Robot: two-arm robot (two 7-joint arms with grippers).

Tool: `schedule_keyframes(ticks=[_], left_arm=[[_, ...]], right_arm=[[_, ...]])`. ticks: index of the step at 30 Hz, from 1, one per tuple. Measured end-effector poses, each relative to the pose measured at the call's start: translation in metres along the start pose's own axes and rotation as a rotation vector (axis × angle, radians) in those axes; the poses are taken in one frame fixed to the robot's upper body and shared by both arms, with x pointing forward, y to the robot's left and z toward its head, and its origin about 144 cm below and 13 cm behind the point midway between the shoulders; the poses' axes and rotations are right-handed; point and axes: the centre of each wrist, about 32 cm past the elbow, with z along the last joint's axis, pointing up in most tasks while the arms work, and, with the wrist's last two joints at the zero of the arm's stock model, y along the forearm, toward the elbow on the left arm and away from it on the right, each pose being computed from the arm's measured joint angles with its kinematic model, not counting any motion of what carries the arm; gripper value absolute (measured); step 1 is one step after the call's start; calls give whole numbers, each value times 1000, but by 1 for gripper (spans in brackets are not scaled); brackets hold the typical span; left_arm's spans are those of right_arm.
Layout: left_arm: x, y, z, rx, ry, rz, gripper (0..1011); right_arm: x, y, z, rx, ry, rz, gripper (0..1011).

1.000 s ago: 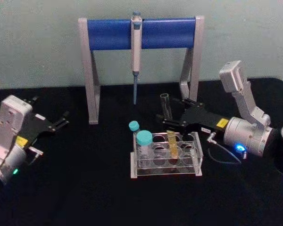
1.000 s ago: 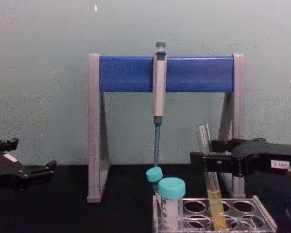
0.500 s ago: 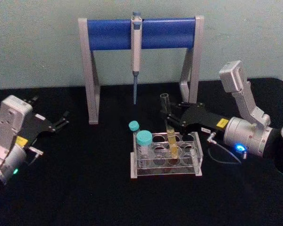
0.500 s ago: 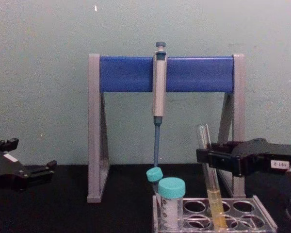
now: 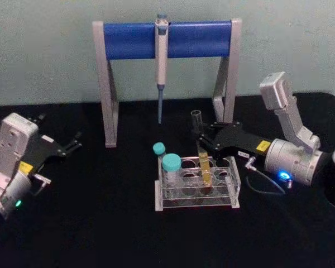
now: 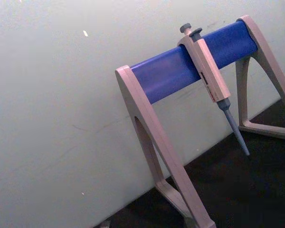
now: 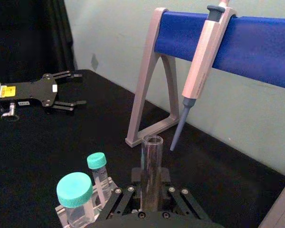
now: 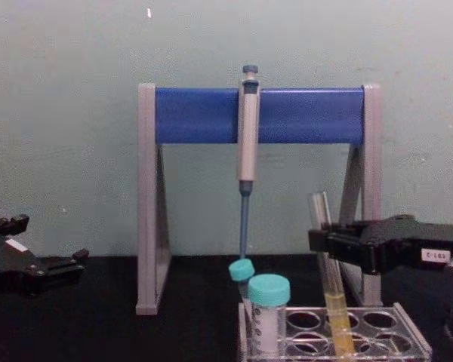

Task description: Pick up the test tube from the test tube rack, shake it, then place it back into the test tube rack.

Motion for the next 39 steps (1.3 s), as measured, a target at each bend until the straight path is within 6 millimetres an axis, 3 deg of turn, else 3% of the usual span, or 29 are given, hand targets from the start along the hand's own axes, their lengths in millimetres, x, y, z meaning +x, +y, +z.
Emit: schedule_keyframes(ticks=[13,24,39], left_arm=[[0,0,0,0,0,0,1001],[0,0,0,0,0,0,1001],[0,0,0,0,0,0,1001]], right_arm=[[0,-2,-1,11,5,3,228],[2,-19,9,154,43,16,229],[-4,-34,12,392,-65,-101,228]])
